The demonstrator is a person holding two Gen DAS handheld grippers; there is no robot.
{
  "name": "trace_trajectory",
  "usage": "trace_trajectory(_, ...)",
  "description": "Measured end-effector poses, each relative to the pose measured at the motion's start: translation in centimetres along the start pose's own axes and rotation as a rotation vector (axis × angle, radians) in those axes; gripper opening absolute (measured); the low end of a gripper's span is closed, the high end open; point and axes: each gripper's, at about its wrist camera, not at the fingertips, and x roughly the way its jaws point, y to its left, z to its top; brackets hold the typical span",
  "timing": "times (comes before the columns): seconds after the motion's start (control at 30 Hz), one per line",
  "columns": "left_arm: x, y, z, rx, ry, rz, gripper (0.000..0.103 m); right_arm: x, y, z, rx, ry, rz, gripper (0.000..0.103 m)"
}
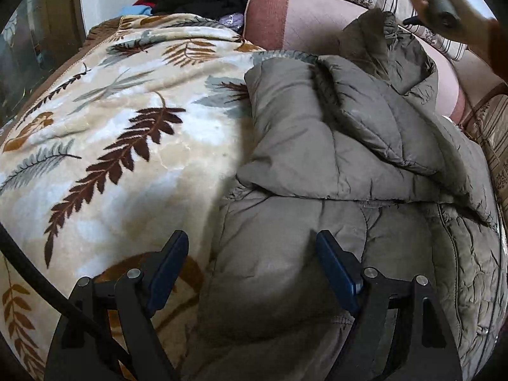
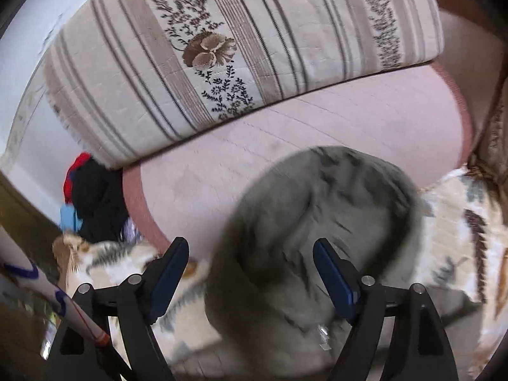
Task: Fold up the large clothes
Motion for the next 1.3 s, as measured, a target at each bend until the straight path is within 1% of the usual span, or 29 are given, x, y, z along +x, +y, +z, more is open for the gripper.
trace_trajectory(0.1, 0.6, 0.2, 0.0, -0.016, 0.022, -0.013, 0.083, 3.1, 0.1, 0.2, 0.002, 0.033, -0.046, 0.084)
trace_trajectory(0.13, 0.7, 0.3, 0.1, -0.022, 0.026, -0.015, 0.084, 3.9, -0.1, 0.0, -0.005, 0.044, -0.064, 0.081)
trace_trajectory(0.17, 0.8, 0.4, 0.1, -0.027, 0.028, -0.018, 0.084, 4.5, -0.1, -0.3, -0.024, 0.049, -0.089, 0.056)
trace_trajectory(0.2, 0.8, 0.4, 0.1, -0.029, 0.030, -0.020, 0.084, 4.8, -0.1, -0.6, -0.046, 0.059, -0.092, 0.020)
trace_trajectory(0.23, 0.9, 0.4, 0.1, -0.028, 0.030, -0.018, 0.084, 4.7, -0.1, -0.9, -0.061, 0.065, -0.087, 0.013)
trace_trajectory(0.3, 0.8, 0.2, 0.2, -0.023, 0.026, -0.010, 0.084, 3.3, 0.1, -1.6, -0.110, 0.029, -0.107, 0.012)
trace_trajectory(0.4, 0.5, -0.2, 0.1, -0.010, 0.013, 0.008, 0.084, 0.3, 0.3, -2.8, -0.161, 0.006, -0.105, 0.009)
trace_trajectory(0.47, 0.4, -0.2, 0.1, -0.006, 0.010, 0.011, 0.084, -2.6, 0.2, -4.2, -0.186, 0.000, -0.063, 0.008)
trace_trajectory(0.53, 0.3, -0.1, 0.0, -0.013, 0.010, 0.004, 0.084, -5.5, 0.2, -6.0, -0.223, -0.005, -0.047, 0.007)
trace_trajectory(0.63, -0.2, 0.1, -0.1, -0.019, -0.002, 0.007, 0.084, -10.5, 0.4, -9.6, -0.281, -0.016, -0.016, 0.007)
trace_trajectory(0.7, -0.6, 0.1, -0.3, -0.019, -0.017, 0.013, 0.084, -14.3, -0.1, -12.5, -0.293, -0.021, 0.019, 0.007)
trace_trajectory(0.77, -1.1, 0.3, -0.4, -0.027, -0.035, 0.025, 0.084, -17.1, -0.5, -15.2, -0.309, -0.030, 0.040, 0.007)
trace_trajectory(0.8, -1.3, 0.4, -0.5, -0.031, -0.041, 0.027, 0.084, -18.2, -0.6, -16.6, -0.322, -0.032, 0.050, 0.007)
trace_trajectory(0.87, -1.5, 0.7, -0.6, -0.043, -0.049, 0.031, 0.084, -20.2, -1.0, -20.3, -0.354, -0.017, 0.070, 0.007)
trace_trajectory(0.93, -1.4, 1.1, -0.6, -0.062, -0.045, 0.034, 0.084, -21.2, -1.4, -24.1, -0.375, 0.008, 0.100, 0.007)
trace_trajectory(1.0, -1.1, 1.4, -0.6, -0.081, -0.032, 0.024, 0.084, -20.7, -1.9, -27.1, -0.371, 0.050, 0.125, 0.007)
trace_trajectory(1.03, -0.9, 1.6, -0.6, -0.091, -0.027, 0.021, 0.084, -19.7, -2.3, -28.8, -0.359, 0.090, 0.134, 0.007)
trace_trajectory(1.1, -0.7, 1.8, -0.6, -0.104, -0.026, 0.020, 0.084, -17.1, -3.0, -30.7, -0.323, 0.154, 0.135, 0.007)
trace_trajectory(1.17, -0.6, 1.9, -0.8, -0.111, -0.025, 0.017, 0.084, -13.5, -3.8, -31.7, -0.278, 0.212, 0.117, 0.007)
trace_trajectory(1.23, -0.5, 1.9, -0.7, -0.112, -0.024, 0.015, 0.084, -10.4, -4.7, -32.1, -0.237, 0.242, 0.088, 0.007)
trace_trajectory(1.3, -0.3, 1.8, -0.7, -0.109, -0.024, 0.018, 0.084, -8.0, -5.7, -32.0, -0.194, 0.272, 0.081, 0.007)
